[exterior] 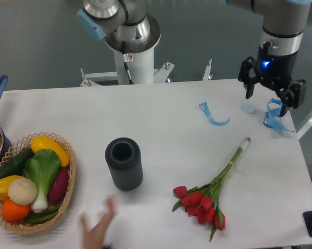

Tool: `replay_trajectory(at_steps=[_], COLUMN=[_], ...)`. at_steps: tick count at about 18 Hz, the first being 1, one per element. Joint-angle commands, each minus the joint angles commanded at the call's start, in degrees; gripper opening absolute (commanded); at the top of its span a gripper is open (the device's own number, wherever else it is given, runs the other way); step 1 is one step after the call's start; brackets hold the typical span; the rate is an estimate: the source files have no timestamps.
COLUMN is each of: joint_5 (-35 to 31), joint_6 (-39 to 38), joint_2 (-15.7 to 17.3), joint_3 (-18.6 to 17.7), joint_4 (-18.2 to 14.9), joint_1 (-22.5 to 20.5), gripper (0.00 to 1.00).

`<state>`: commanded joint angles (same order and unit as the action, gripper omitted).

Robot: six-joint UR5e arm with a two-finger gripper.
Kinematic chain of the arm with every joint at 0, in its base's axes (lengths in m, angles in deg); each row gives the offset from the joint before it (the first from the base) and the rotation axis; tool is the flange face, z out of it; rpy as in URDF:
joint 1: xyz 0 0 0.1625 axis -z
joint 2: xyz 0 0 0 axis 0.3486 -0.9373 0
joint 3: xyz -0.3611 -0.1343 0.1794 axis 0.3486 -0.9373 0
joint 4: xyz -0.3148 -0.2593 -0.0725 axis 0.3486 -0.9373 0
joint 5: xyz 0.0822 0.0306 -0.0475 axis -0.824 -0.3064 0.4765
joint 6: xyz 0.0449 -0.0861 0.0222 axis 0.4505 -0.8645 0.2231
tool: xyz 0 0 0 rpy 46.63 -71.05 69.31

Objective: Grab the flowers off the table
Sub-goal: 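Move the open gripper toward the stems of the red tulip bunch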

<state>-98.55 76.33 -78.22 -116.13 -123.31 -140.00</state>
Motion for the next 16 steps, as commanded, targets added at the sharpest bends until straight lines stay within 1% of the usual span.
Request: replay_trajectory(at_steps=[4, 6, 7, 8, 9, 10, 11, 13, 16], joint_5=[-0.2, -0.2, -0.2, -0.2, -0.1, 0.0, 0.0, -0.1, -0.2], joint_6=[0.0, -0.7, -0.8, -0.9, -1.3, -2.3, -3.5, -4.4, -4.6], joint_2=[-0.4, -0.4, -0.4, -0.2, 0.0, -0.2, -0.3, -0.9, -3.2], joint_3=[-0.2, -1.7, -3.3, -5.3, -7.3, -8.5, -9.4, -10.2, -10.3], joint_4=[0.3, 1.3, 2.8, 5.0, 8.1, 11.1, 12.6, 13.4, 13.5], joint_1=[1.1, 1.2, 1.3, 1.4, 1.5, 1.9, 2.7, 3.3, 4.7], gripper=[1.00, 1.00, 1.00, 1.00, 1.00, 1.00, 1.00, 1.00, 1.00])
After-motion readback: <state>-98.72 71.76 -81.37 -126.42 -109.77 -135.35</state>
